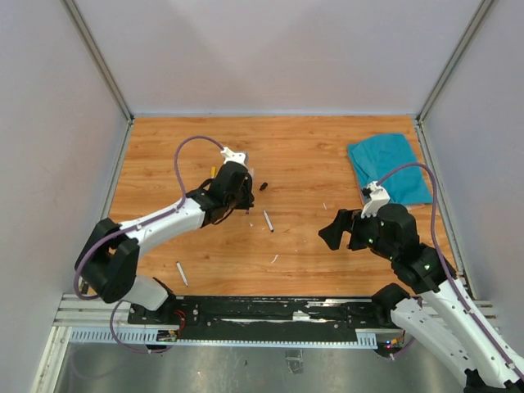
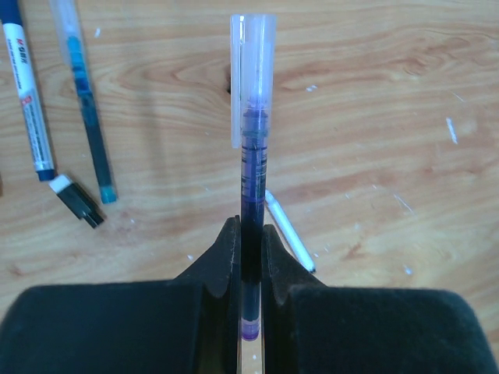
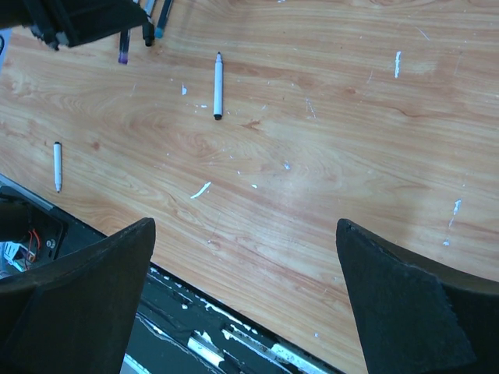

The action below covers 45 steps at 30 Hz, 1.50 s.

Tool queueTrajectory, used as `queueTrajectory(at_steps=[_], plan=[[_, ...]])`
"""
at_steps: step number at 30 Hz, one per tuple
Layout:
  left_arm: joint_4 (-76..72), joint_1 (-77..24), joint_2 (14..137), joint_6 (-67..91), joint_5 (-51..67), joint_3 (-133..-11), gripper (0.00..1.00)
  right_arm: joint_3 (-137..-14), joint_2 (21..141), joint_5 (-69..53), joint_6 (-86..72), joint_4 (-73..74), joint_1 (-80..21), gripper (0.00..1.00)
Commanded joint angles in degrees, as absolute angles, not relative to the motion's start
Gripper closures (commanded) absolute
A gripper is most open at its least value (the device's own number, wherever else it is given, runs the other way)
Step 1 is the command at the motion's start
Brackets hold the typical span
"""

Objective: Insert the pens into the pen caps
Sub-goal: Place the pen at the center of the board.

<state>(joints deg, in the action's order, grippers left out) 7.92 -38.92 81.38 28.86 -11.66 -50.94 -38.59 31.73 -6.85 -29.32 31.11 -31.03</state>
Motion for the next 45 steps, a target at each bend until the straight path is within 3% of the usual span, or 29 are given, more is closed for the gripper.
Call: queueTrajectory(at_steps=[1, 14, 45], plan=[[10.36, -36.5, 87.27, 27.52, -11.74, -55.5, 1.0, -37.91, 31.16, -5.84, -27.86, 32.96, -30.14, 0.01], [10.85, -32.82, 100.44, 25.68, -13.4, -62.88, 0.99, -34.83, 28.78, -7.21, -29.31, 31.63, -30.14, 0.01], [14.24, -28.65, 109.75, 22.85, -17.16, -69.88, 0.98, -34.63, 31.38, -9.2, -30.75, 30.43, -30.14, 0.01]])
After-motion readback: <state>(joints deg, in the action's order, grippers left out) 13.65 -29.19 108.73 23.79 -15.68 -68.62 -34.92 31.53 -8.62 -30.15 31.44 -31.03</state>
